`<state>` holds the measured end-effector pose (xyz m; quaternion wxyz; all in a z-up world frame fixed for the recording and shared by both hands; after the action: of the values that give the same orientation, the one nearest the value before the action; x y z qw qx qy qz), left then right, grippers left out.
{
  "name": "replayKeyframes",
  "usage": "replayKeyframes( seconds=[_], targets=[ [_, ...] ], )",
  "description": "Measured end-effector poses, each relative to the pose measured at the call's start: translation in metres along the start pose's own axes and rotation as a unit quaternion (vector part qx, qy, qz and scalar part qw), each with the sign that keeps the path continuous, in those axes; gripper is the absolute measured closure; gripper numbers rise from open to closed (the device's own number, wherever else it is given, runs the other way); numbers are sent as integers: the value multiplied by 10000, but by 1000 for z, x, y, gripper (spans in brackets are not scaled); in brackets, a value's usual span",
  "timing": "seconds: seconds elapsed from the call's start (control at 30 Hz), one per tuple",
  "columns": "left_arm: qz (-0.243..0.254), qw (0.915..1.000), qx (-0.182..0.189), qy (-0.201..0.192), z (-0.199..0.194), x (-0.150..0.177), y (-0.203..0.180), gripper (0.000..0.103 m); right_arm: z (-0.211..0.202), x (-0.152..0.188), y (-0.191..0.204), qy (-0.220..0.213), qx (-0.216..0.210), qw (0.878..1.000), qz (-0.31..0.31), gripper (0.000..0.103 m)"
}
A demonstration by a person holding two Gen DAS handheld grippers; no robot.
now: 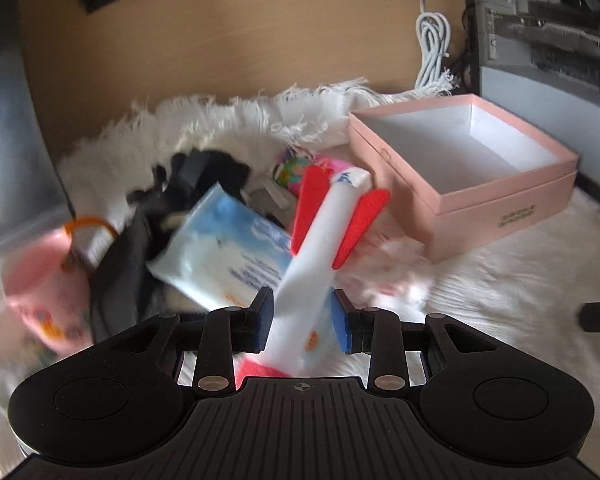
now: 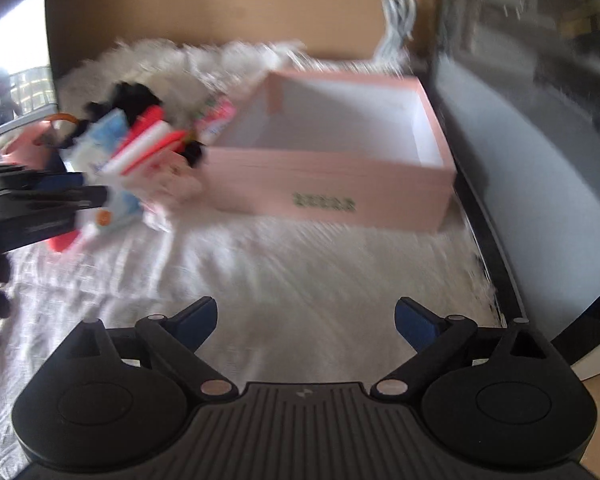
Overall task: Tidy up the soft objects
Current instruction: 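Grasp the white-and-red foam rocket toy with the left gripper, then lift the rocket toward the pink box with the left gripper while the right gripper grasps the pink lace cloth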
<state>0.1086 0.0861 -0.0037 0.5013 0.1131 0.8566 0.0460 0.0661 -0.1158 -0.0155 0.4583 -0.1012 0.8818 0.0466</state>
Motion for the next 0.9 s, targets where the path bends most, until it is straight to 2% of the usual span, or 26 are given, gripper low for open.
replayKeyframes(
  seconds=[0.1,0.17,0.27,0.37,0.47,0.57,0.7,0.87,0.9],
  targets=[
    [-262,9991,296,160,13,2,6,67,-15,-3,21,-325,39,9990,-288,7],
    [-333,9986,322,240,23,1,11,68,-18,-6,29,-381,48,9978,-546,7],
    [-405,9983,411,127,29,-5,17,69,-21,-5,39,-389,29,9960,-803,7],
    [-518,9969,568,181,33,-8,21,71,-15,-4,45,-285,-19,9958,-864,7],
    [-833,9935,750,179,28,-9,27,71,-12,-7,51,-307,-80,9951,-934,13],
    [-1038,9902,924,117,12,-3,34,72,-8,-13,62,-361,-239,9925,-1147,22],
    [-1432,9830,1120,263,-21,11,45,72,10,-31,84,-509,-462,9868,-1463,22],
    [-1706,9777,1099,537,-61,30,61,72,57,-50,120,-624,-641,9751,-2031,23],
    [-1745,9769,1085,587,-68,34,64,72,71,-51,126,-571,-636,9737,-2111,29]
  ],
)
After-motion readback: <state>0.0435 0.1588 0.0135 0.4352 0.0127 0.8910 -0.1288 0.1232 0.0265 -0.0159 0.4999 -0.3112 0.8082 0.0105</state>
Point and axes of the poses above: each gripper's, at about its wrist camera, not at the fingertips, and z roughly the way its jaws point, y to its left, x to its underside, the point moved 8 cm from there along z, roughly the way its jaws point, and after that the axes turned 9 degrees about -y, right-handed, at the moved point
